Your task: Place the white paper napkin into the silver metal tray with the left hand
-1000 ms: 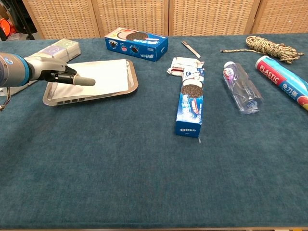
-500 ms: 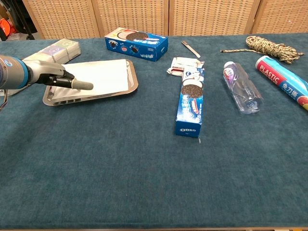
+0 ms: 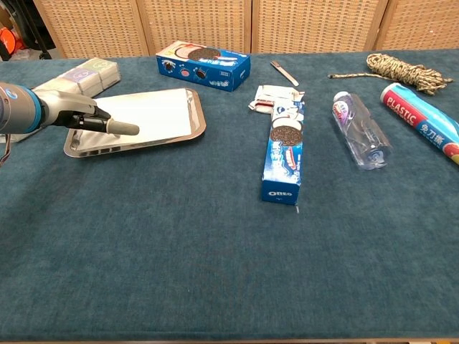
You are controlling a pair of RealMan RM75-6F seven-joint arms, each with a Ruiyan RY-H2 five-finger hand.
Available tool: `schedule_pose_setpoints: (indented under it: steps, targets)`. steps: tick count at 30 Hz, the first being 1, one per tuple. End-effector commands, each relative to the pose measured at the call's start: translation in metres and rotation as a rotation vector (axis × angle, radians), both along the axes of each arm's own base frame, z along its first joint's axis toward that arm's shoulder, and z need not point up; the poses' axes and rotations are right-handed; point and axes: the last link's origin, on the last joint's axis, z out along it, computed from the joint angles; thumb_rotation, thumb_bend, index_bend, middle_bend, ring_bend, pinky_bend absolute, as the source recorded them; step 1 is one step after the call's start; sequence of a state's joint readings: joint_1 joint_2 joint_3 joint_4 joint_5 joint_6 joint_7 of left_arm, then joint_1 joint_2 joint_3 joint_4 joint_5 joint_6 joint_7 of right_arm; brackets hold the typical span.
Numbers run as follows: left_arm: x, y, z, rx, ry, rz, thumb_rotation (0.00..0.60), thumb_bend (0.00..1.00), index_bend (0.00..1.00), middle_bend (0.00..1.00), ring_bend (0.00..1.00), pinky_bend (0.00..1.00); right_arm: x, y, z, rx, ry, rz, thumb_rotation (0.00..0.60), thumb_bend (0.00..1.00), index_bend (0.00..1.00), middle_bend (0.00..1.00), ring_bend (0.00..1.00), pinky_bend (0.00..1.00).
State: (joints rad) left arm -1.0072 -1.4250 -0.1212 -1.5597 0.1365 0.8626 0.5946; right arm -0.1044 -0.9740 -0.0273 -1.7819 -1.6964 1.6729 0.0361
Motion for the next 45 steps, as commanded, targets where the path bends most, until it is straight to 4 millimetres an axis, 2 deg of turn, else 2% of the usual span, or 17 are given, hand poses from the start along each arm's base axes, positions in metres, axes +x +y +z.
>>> schedule_pose_setpoints:
  steps: [1,26,33,39,42,45]
  targets:
    - [0.0,0.0,0.001,0.001,-0.001,0.002,0.098,0.04,0.21,0.0,0.0,0.0,0.0,0.0,0.0,0.0,-0.001,0.001,0.6,0.0,0.0,0.0,0.0,0.0]
    - [0.008,-0.004,-0.001,-0.012,-0.033,0.007,0.096,0.03,0.21,0.0,0.0,0.0,0.0,0.001,0.001,-0.004,-0.004,0.003,0.6,0.0,0.0,0.0,0.0,0.0]
    - [0.018,0.007,0.021,0.081,-0.081,-0.033,0.093,0.02,0.16,0.0,0.0,0.0,0.0,0.0,0.0,-0.003,-0.004,0.005,0.6,0.0,0.0,0.0,0.0,0.0]
    - [0.041,0.014,0.052,0.183,-0.169,-0.113,0.09,0.01,0.13,0.0,0.0,0.0,0.001,0.0,-0.001,-0.002,0.0,0.009,0.6,0.0,0.0,0.0,0.0,0.0]
    - [0.054,0.008,0.072,0.252,-0.217,-0.193,0.089,0.01,0.11,0.0,0.0,0.0,0.0,0.0,-0.001,0.0,-0.001,0.004,0.6,0.0,0.0,0.0,0.0,0.0]
    - [0.056,-0.009,0.086,0.309,-0.264,-0.267,0.086,0.01,0.07,0.0,0.0,0.0,0.0,-0.001,0.0,-0.004,-0.007,0.006,0.6,0.0,0.0,0.0,0.0,0.0]
